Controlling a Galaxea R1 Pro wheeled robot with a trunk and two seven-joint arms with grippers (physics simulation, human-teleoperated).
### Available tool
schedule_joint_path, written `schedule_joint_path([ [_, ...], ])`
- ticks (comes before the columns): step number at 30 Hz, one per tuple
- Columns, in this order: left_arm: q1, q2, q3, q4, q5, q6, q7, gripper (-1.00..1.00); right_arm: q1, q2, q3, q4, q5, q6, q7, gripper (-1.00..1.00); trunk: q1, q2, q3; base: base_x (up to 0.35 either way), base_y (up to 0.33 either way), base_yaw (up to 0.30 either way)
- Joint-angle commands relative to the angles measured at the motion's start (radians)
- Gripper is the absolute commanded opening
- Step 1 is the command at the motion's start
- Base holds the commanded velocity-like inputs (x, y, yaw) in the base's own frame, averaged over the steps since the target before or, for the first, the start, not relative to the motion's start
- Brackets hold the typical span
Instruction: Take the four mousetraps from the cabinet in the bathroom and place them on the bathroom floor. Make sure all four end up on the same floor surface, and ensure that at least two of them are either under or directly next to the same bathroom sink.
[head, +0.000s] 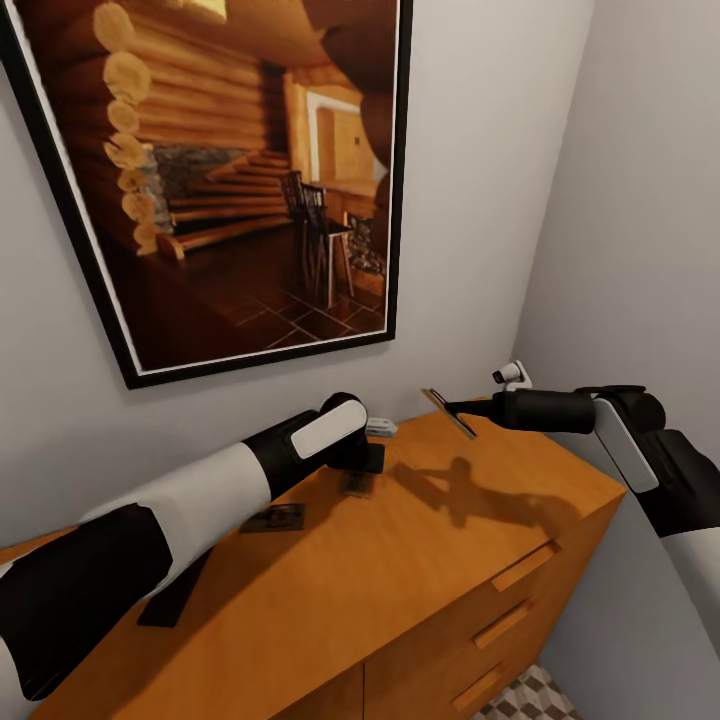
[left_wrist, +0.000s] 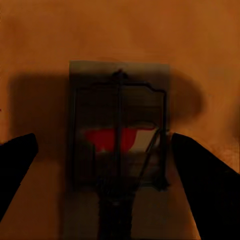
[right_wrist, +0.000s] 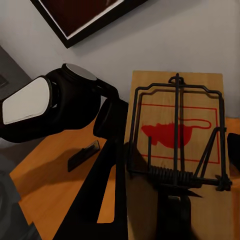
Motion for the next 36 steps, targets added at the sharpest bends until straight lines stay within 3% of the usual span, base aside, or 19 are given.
schedule_joint_path([
  [1, 0.024, 0.000, 0.001, -0.001, 0.018, -0.012, -0.001, -1.00, 0.000, 0.000, 0.000, 0.000, -0.001, 0.001, 0.001, -1.00, 0.000, 0.000, 0.000, 0.000, 0.000, 0.000],
  [15, 0.023, -0.001, 0.007, -0.017, 0.019, -0.010, 0.003, -1.00, 0.000, 0.000, 0.000, 0.001, -0.001, 0.002, 0.001, -1.00, 0.000, 0.000, 0.000, 0.000, 0.000, 0.000],
  [20, 0.013, -0.001, 0.018, -0.101, 0.021, 0.000, 0.013, -1.00, 0.000, 0.000, 0.000, 0.001, -0.001, 0.002, 0.001, -1.00, 0.000, 0.000, 0.000, 0.000, 0.000, 0.000],
  [22, 0.011, -0.001, 0.033, -0.122, 0.022, 0.003, 0.014, -1.00, 0.000, 0.000, 0.000, 0.000, -0.001, 0.002, 0.001, -1.00, 0.000, 0.000, 0.000, 0.000, 0.000, 0.000],
  [26, 0.010, 0.003, 0.141, -0.195, 0.023, 0.015, 0.015, -1.00, 0.000, 0.000, 0.000, 0.000, -0.001, 0.002, 0.001, -1.00, 0.000, 0.000, 0.000, 0.000, 0.000, 0.000],
  [28, 0.010, 0.004, 0.171, -0.225, 0.022, 0.019, 0.015, -1.00, 0.000, 0.000, 0.000, 0.000, -0.001, 0.002, 0.002, -1.00, 0.000, 0.000, 0.000, 0.000, 0.000, 0.000],
  [36, 0.003, 0.005, 0.195, -0.278, 0.022, 0.022, 0.015, -1.00, 0.000, 0.000, 0.000, 0.000, -0.001, 0.002, 0.002, -1.00, 0.000, 0.000, 0.000, -0.075, 0.000, 0.000],
])
